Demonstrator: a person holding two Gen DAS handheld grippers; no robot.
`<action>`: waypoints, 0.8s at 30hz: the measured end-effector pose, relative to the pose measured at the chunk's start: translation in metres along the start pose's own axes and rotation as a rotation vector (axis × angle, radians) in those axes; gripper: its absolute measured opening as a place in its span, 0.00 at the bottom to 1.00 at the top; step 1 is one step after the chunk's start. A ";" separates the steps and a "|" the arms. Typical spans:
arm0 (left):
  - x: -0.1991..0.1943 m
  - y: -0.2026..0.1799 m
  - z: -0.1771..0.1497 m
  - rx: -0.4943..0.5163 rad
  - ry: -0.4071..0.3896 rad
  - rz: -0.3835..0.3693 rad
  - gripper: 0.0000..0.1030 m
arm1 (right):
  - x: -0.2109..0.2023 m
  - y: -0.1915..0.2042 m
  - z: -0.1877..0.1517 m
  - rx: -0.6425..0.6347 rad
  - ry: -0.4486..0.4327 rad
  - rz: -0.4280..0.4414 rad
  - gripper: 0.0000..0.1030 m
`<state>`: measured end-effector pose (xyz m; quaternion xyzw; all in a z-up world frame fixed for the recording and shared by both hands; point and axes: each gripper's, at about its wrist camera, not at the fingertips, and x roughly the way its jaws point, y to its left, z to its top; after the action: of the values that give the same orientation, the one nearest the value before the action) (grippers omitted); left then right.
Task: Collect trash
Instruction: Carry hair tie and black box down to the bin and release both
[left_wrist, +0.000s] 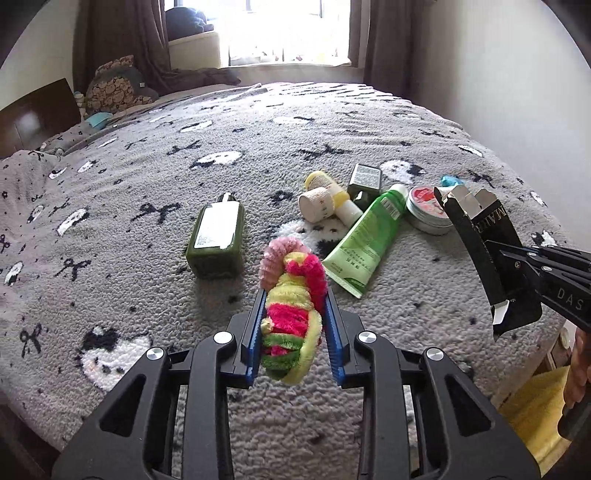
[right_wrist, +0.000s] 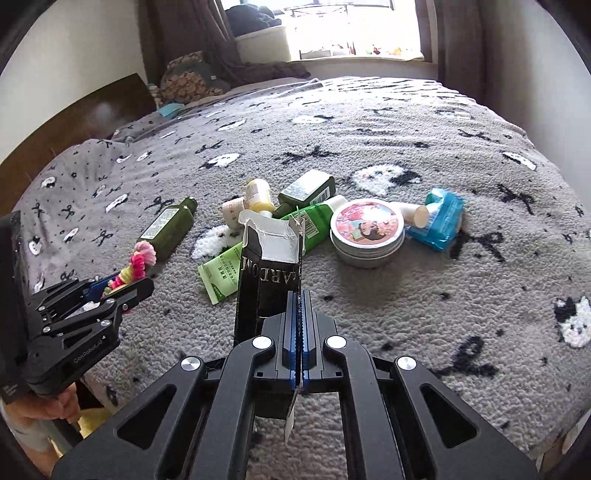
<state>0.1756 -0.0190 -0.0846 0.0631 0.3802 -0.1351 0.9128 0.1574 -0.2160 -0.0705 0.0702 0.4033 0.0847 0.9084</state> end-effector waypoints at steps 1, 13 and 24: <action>-0.010 -0.004 -0.001 0.002 -0.013 0.000 0.27 | -0.007 -0.001 -0.002 -0.002 -0.009 -0.005 0.03; -0.112 -0.043 -0.027 0.007 -0.121 -0.020 0.27 | -0.103 -0.005 -0.046 -0.089 -0.113 -0.067 0.03; -0.144 -0.070 -0.090 0.027 -0.091 -0.067 0.27 | -0.127 0.000 -0.112 -0.148 -0.035 -0.037 0.03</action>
<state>-0.0032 -0.0376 -0.0466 0.0563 0.3384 -0.1735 0.9231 -0.0097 -0.2357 -0.0535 -0.0030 0.3812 0.0961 0.9195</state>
